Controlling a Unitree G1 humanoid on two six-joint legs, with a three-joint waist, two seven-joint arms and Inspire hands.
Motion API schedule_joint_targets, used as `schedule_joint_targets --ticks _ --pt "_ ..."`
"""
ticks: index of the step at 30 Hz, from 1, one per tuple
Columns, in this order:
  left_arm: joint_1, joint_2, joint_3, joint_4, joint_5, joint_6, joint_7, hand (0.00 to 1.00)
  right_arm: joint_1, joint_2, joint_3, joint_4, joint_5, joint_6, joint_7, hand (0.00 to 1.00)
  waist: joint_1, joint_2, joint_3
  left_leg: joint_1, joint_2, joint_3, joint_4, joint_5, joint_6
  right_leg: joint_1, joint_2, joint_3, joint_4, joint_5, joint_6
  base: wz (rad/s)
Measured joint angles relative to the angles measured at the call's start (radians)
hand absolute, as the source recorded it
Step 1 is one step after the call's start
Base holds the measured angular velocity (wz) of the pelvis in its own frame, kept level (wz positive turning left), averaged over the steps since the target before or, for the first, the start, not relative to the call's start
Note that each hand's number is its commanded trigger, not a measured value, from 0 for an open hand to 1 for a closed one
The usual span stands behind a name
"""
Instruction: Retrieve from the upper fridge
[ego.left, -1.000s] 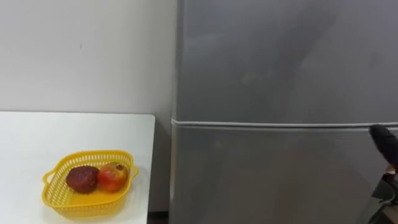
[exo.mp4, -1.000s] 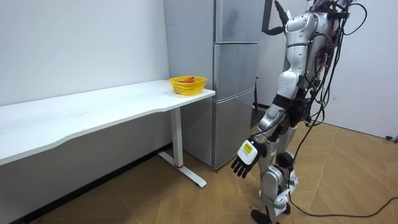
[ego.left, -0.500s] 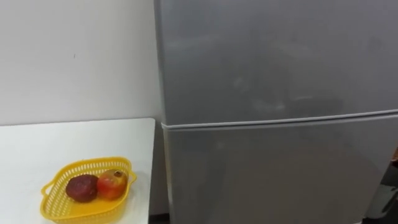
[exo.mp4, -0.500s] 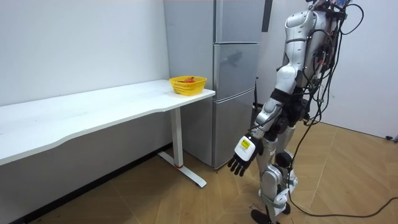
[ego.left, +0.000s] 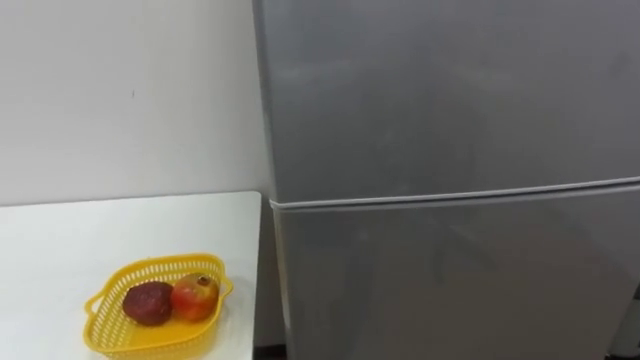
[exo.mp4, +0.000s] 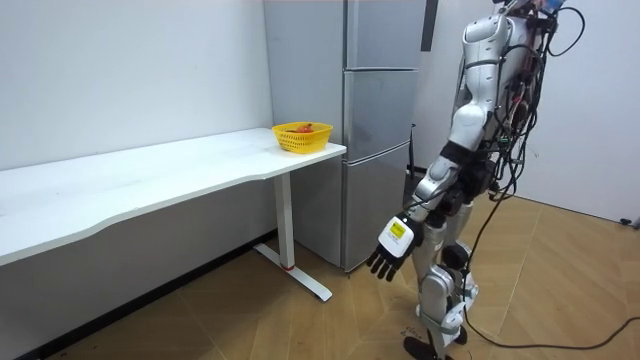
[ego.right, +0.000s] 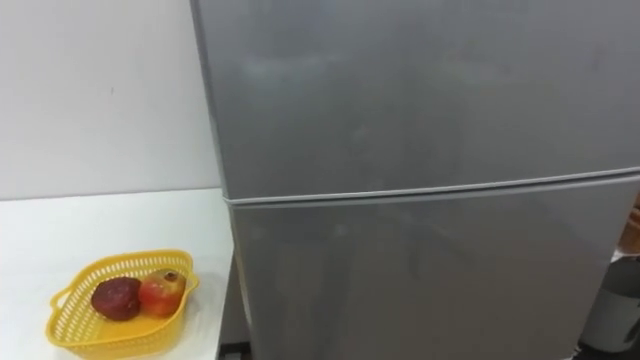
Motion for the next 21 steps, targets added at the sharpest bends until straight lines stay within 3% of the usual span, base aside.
schedule_joint_targets --ticks 10,19,21 --pt "0.004 -0.02 0.0 0.003 0.0 0.001 -0.006 0.0 -0.027 0.004 0.001 0.118 0.028 0.017 0.083 0.0 0.0 0.013 -0.0047 0.001 -0.003 0.003 -0.001 -0.001 0.002 0.003 -0.003 -0.003 0.0 -0.001 0.003 0.01" --pt "0.002 -0.034 0.005 0.002 0.04 0.054 -0.027 0.0 -0.061 0.02 0.044 0.281 0.071 0.115 0.325 0.0 -0.002 0.013 -0.0035 0.016 -0.006 -0.005 -0.003 -0.001 0.002 0.021 -0.01 -0.023 -0.001 -0.016 0.001 0.05" --pt "0.001 -0.034 0.004 0.003 0.041 0.078 -0.04 0.0 -0.078 0.02 0.069 0.346 0.052 0.157 0.393 0.0 -0.002 0.009 -0.0028 0.014 -0.008 -0.017 -0.004 -0.001 0.002 0.021 -0.012 -0.032 -0.001 -0.019 0.001 0.12"
